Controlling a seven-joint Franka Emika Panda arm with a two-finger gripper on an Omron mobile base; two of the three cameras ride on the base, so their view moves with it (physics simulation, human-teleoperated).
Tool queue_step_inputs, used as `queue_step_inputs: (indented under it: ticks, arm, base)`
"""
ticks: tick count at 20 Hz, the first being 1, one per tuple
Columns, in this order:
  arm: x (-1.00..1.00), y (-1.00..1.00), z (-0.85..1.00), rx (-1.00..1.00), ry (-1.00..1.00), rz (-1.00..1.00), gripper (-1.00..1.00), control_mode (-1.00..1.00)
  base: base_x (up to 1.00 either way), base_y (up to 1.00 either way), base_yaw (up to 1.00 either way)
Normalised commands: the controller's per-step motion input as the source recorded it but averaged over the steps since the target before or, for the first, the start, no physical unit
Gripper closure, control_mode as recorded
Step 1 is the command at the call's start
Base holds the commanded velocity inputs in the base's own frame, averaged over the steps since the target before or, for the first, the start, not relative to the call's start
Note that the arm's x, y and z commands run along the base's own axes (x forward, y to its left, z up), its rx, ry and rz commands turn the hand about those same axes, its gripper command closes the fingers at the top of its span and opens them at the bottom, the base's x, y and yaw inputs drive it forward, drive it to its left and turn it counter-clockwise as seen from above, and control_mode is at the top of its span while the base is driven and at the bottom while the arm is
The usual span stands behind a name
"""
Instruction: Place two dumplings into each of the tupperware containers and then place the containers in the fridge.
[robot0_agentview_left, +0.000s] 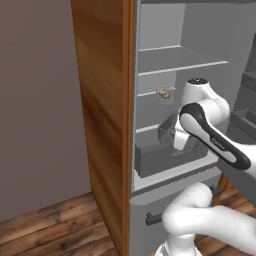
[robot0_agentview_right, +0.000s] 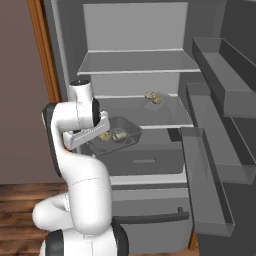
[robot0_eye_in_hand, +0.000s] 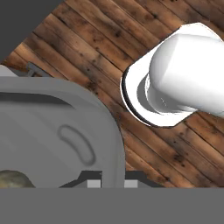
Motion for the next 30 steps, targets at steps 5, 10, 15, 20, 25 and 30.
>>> queue_step_inputs:
  ticks: [5, 10, 15, 20, 25, 30]
  arm:
    - [1.0, -0.35, -0.09, 0.0, 0.0, 0.42, 1.0, -1.0]
    - [1.0, -0.56, -0.01, 0.0, 0.0, 0.42, 1.0, -1.0]
    - [1.0, -0.71, -0.03, 0.04, 0.0, 0.37, 1.0, -1.0]
    - [0.99, -0.13, 0.0, 0.01, 0.01, 0.43, 1.0, -1.0]
    - [0.94, -0.44, 0.0, 0.0, 0.05, 0.46, 1.0, -1.0]
    - [0.84, -0.77, 0.04, 0.03, 0.0, 0.41, 1.0, -1.0]
  base:
    - [0.0, 0.0, 0.0]
    - [0.0, 0.0, 0.0]
    - [0.0, 0.0, 0.0]
    - [0.0, 0.0, 0.0]
    - [0.0, 0.0, 0.0]
    - [0.0, 0.0, 0.0]
